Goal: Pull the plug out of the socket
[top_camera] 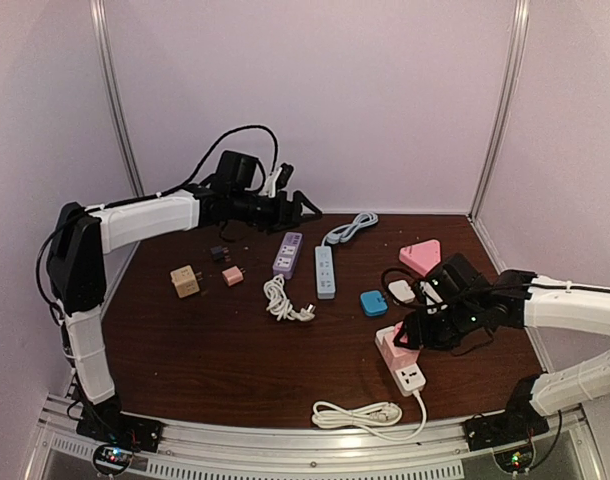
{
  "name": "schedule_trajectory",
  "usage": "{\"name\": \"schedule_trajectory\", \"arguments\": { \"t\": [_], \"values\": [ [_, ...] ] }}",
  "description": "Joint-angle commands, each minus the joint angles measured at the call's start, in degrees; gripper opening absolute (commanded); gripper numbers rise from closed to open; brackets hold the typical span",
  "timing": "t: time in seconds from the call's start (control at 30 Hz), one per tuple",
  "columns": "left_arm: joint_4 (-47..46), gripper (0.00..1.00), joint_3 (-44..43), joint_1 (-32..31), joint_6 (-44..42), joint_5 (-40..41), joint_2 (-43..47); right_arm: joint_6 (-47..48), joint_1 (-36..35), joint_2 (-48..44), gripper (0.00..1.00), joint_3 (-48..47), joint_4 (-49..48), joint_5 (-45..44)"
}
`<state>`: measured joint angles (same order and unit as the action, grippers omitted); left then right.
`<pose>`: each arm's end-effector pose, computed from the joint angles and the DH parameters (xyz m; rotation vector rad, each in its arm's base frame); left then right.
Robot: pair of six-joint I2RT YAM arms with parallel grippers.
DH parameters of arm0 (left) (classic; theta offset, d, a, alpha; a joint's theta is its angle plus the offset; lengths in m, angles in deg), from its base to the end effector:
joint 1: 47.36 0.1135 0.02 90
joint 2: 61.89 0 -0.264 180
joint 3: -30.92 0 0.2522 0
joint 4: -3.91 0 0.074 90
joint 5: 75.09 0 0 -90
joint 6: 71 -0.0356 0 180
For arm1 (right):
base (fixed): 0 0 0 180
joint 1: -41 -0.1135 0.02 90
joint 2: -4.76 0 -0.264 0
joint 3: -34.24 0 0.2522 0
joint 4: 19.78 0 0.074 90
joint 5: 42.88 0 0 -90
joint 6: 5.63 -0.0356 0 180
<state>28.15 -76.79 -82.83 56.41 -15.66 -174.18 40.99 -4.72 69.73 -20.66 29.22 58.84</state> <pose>0.3667 -0.2835 0.2872 0.3252 2.2549 -1.2842 0.1432 0.1572 0.2152 -0.1367 2.7994 0.7487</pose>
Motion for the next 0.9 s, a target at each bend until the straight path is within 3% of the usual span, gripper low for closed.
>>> {"name": "schedule_trajectory", "arguments": {
  "t": [0.0,0.37,0.63,0.87],
  "values": [
    [-2.38,0.88,3.19,-0.05,-1.36,-0.12,4.5,-4.32,-0.64,2.63,0.54,0.59,-8.75,0.27],
    [-6.34,0.86,14.83,-0.73,1.44,-1.37,9.76,-5.21,-0.69,14.79,0.56,-5.84,-22.71,-2.98],
    [-8.73,0.81,20.33,-4.51,3.61,-0.86,10.43,-4.49,-1.08,16.71,0.77,-5.59,-25.16,-1.24],
    [-10.2,0.72,22.27,-7.67,5.36,-0.52,9.94,-3.12,-1.14,12.6,0.96,-4.21,-23.82,-1.67]
  ]
}}
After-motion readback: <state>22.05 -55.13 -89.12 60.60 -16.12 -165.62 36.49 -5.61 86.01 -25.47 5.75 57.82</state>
